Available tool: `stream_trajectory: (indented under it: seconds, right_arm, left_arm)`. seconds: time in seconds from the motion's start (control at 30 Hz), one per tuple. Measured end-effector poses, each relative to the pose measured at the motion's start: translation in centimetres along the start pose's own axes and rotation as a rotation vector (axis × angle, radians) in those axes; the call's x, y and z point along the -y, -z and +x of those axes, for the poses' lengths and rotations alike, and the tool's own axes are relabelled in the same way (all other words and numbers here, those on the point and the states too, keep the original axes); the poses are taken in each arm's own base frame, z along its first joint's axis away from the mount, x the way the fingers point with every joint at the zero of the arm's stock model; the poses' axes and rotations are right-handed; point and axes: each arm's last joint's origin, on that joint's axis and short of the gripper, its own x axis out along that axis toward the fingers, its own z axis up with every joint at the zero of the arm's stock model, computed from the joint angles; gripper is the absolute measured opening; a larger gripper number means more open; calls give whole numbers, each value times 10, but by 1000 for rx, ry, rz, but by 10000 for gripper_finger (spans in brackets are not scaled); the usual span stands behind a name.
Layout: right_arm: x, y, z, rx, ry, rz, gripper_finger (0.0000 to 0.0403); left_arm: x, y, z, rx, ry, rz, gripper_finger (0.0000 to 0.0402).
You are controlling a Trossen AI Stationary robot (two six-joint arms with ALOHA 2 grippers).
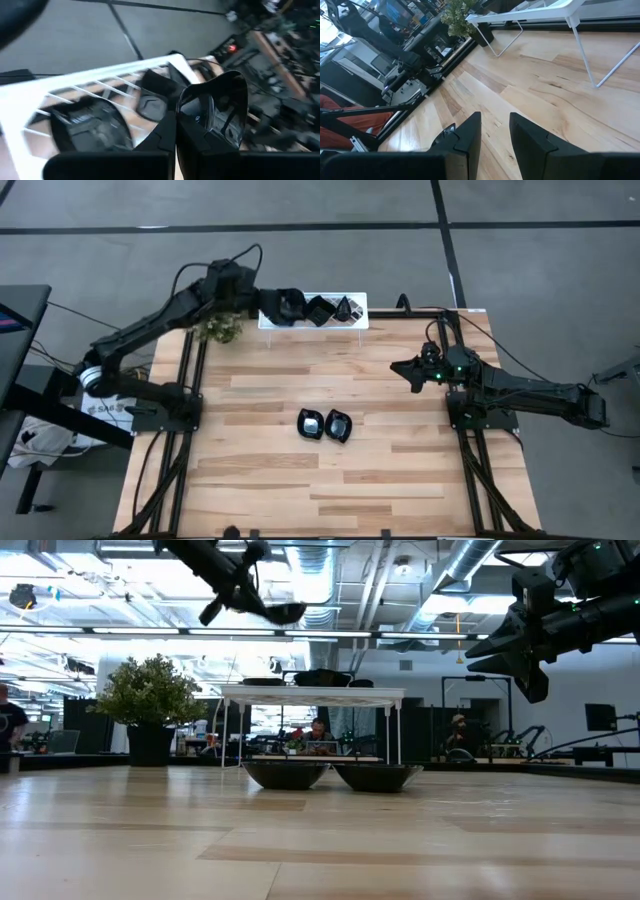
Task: Pick & Place Mini shaped plates
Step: Stack the leaf-shaped plate on top of the leaf-shaped plate on the shelf
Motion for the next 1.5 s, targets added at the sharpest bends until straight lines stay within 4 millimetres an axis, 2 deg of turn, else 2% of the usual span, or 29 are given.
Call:
stream_trajectory:
  seconds: [0.33,0.63,0.87,1.1,1.5]
  right_arm:
    - [0,0,0,0,0,0,98]
    - [0,0,0,0,0,0,98]
    - [0,0,0,0,0,0,98]
    - [0,0,0,0,0,0,98]
    - [0,0,0,0,-1,0,98]
  left_arm:
    - [-45,-7,34,-61,-142,-93,4]
    - [-64,-1,37,-136,-256,-120,4]
    - [-68,-2,36,-138,-271,-129,4]
    - [-72,3,46,-171,-288,-133,4]
    - [-72,3,46,-171,-284,-133,13]
